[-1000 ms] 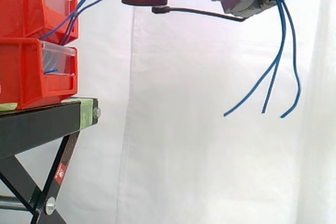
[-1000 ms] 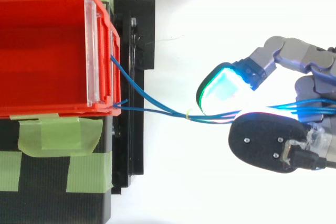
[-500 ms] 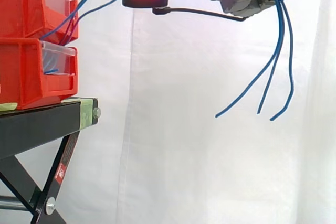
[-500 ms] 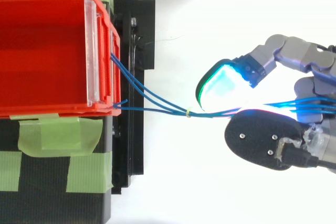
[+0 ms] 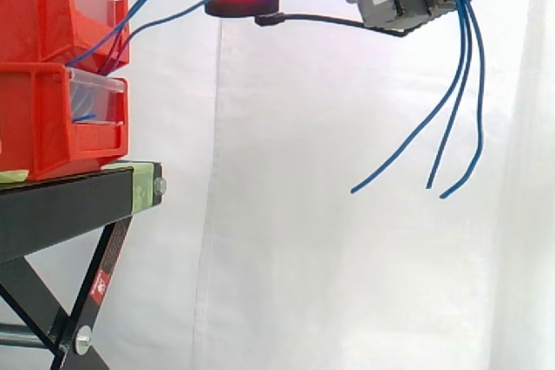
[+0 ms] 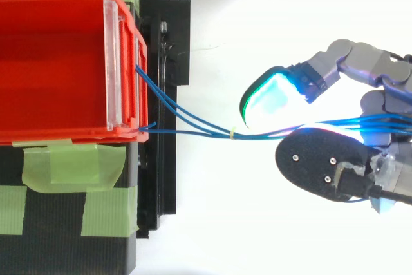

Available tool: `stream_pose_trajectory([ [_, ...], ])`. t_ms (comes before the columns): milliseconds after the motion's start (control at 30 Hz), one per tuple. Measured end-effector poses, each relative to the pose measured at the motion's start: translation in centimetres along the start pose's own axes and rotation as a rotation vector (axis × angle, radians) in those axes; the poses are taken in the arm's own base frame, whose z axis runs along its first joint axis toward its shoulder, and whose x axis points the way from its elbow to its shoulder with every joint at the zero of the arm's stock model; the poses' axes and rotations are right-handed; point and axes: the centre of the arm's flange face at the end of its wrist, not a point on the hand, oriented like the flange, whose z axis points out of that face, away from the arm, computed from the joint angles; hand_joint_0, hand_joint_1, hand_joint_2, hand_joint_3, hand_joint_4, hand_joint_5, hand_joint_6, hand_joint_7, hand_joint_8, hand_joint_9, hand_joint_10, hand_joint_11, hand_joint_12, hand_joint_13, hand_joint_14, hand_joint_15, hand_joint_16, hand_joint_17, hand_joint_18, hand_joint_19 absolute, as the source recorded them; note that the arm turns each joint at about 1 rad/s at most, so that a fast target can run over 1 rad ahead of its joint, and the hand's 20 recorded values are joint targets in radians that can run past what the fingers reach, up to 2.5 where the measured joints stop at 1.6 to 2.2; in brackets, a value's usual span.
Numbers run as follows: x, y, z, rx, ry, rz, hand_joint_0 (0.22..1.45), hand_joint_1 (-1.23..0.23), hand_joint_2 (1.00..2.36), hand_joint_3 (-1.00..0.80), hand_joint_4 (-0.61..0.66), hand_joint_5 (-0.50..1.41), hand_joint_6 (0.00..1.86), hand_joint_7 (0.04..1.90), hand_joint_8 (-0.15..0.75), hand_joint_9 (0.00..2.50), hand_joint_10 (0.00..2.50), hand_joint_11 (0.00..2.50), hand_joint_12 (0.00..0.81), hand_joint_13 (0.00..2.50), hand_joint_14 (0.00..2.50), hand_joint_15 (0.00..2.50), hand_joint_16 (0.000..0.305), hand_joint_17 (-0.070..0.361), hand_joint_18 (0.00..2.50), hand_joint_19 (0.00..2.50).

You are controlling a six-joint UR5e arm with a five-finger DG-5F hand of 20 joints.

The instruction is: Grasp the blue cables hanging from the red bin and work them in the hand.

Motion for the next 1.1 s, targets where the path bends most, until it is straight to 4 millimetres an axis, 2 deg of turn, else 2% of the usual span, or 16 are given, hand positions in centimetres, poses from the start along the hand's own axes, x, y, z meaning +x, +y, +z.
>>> stream_pose_trajectory([
  [633, -0.07, 0.0, 0.0, 0.0, -0.008, 0.001, 1.14, -0.63, 1.18, 0.47, 0.3, 0.27, 0.01, 1.18, 0.463, 0.49, 2.5, 2.5, 0.484, 0.82, 2.5, 1.23, 0.054, 0.121, 1.09, 0.58],
  [1100, 0.18, 0.11, 0.06, -0.009, -0.013, 0.02, 1.31, -0.65, 1.0, 0.58, 0.27, 0.27, 0.01, 1.2, 0.446, 0.42, 2.5, 2.5, 0.474, 0.73, 2.5, 1.19, 0.053, 0.119, 0.82, 0.37],
])
